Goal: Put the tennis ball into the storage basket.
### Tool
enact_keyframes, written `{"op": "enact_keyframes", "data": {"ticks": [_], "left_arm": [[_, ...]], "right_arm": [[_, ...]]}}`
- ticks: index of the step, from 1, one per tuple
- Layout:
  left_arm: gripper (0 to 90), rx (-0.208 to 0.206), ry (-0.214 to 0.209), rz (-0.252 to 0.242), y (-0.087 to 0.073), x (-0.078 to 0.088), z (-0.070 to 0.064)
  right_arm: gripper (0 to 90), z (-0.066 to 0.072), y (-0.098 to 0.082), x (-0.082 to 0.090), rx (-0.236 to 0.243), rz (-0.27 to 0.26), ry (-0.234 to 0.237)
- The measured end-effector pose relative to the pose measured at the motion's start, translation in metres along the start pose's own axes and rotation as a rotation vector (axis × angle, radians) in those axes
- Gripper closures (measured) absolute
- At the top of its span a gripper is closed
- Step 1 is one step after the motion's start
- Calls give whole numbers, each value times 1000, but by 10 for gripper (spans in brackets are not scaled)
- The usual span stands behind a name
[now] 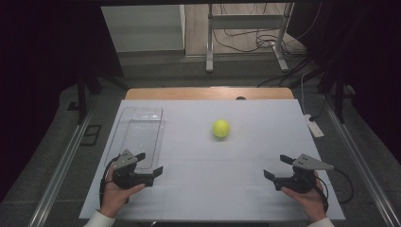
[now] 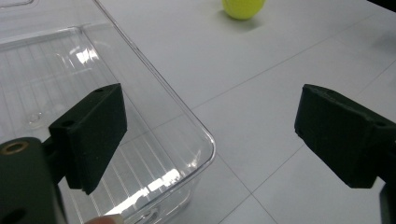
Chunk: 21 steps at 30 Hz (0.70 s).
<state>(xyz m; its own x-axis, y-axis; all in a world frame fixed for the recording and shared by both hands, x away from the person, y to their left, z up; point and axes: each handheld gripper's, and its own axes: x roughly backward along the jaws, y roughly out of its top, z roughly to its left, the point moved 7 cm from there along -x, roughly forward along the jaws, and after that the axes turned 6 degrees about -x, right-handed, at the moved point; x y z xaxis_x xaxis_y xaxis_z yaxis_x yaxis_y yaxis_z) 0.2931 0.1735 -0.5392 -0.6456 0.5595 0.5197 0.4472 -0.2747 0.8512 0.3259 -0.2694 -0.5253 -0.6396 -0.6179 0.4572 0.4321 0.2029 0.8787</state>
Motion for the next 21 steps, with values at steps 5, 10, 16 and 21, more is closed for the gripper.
{"op": "enact_keyframes", "data": {"ticks": [5, 10, 16, 21], "left_arm": [[106, 5, -1, -3, 1, 1, 0], [106, 9, 0, -5, 0, 4, -1], [104, 14, -3, -5, 1, 5, -2], [105, 20, -9, -1, 4, 5, -3]], "right_arm": [[97, 0, 1, 2, 2, -5, -2], [99, 1, 1, -1, 4, -1, 4], [100, 2, 2, -3, 8, 1, 12], [100, 2, 2, -4, 8, 3, 14]]}}
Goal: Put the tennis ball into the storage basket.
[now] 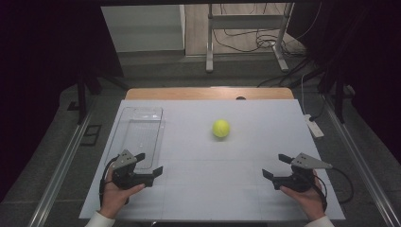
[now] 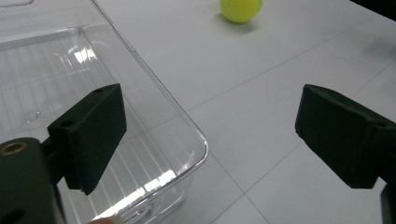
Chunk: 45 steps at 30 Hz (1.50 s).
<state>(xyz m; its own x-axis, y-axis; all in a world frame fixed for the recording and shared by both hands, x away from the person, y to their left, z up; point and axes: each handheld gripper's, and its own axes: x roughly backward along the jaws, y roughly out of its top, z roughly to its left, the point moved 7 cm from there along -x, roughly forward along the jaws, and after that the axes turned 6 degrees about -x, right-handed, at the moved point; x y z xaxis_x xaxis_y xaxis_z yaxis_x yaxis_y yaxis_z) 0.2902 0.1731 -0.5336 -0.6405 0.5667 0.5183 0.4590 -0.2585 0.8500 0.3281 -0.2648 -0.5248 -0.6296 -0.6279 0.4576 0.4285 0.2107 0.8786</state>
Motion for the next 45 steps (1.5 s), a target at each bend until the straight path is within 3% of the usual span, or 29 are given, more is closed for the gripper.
{"op": "enact_keyframes", "data": {"ticks": [19, 45], "left_arm": [[111, 4, 2, 17, 14, 1, 0], [119, -63, -34, 68, 54, -17, -15]], "right_arm": [[103, -1, -1, 1, -2, 1, -4], [104, -3, -3, 0, -9, 12, -7]]}}
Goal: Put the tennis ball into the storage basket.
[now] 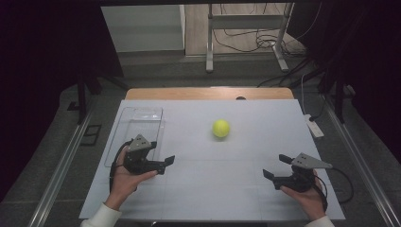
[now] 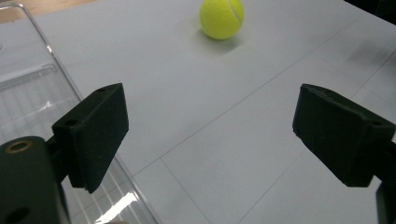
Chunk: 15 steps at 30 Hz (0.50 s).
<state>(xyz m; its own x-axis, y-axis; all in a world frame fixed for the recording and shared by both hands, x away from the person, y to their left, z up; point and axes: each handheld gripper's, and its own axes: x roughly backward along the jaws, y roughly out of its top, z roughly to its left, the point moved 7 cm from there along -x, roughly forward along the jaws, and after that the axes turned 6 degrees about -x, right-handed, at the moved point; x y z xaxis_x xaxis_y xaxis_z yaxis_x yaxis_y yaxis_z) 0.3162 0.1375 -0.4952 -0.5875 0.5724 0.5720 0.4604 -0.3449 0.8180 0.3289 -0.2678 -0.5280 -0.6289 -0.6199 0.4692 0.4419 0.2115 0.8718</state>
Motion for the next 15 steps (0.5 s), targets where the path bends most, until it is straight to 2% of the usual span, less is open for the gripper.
{"op": "enact_keyframes", "data": {"ticks": [15], "left_arm": [[122, -13, -26, 3, 17, -9, -4]], "right_arm": [[105, -2, -1, 0, -2, 3, -3]]}}
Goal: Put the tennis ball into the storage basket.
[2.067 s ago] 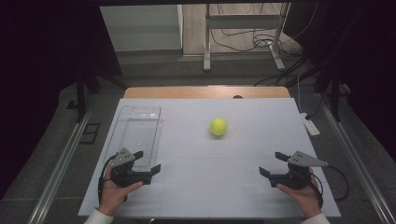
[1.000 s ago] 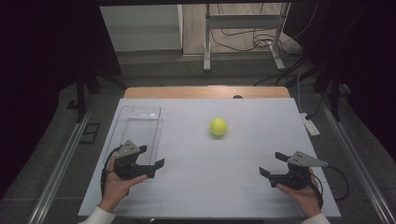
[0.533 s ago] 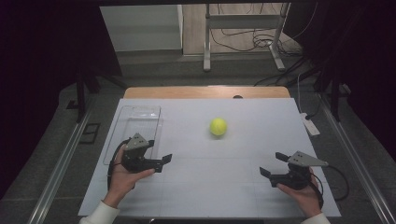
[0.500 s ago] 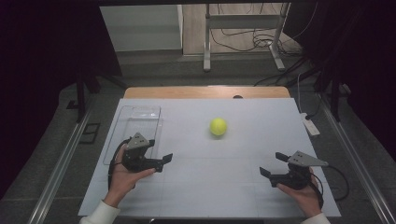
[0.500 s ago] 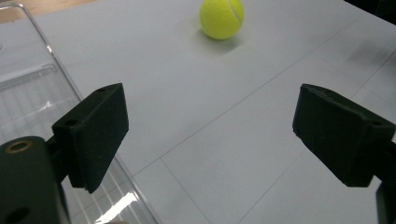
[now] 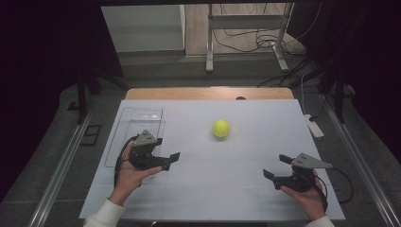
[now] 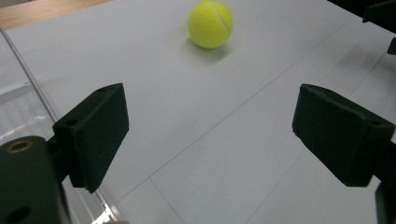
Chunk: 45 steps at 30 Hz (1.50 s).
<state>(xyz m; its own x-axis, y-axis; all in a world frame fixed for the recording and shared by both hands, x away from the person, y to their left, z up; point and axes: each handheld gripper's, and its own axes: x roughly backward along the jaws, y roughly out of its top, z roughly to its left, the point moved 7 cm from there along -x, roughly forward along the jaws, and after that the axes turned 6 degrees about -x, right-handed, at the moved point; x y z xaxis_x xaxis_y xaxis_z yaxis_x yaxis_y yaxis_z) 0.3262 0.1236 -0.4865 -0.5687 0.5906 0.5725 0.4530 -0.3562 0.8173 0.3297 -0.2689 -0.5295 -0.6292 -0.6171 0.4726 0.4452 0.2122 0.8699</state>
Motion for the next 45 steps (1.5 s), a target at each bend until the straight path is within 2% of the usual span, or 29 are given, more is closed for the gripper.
{"op": "enact_keyframes", "data": {"ticks": [14, 29, 41, 45], "left_arm": [[123, -24, -37, 23, 18, -16, -6], [124, -38, -63, 50, 28, -31, -12], [122, -67, -74, 53, 46, -41, -19], [121, -58, -85, 50, 52, -45, -19]], "right_arm": [[105, -1, -1, 0, -1, 3, -3], [107, -2, -2, 0, -4, 6, -6], [107, -2, -2, -2, -2, 9, -2], [107, -2, -2, -1, -3, 8, -3]]}}
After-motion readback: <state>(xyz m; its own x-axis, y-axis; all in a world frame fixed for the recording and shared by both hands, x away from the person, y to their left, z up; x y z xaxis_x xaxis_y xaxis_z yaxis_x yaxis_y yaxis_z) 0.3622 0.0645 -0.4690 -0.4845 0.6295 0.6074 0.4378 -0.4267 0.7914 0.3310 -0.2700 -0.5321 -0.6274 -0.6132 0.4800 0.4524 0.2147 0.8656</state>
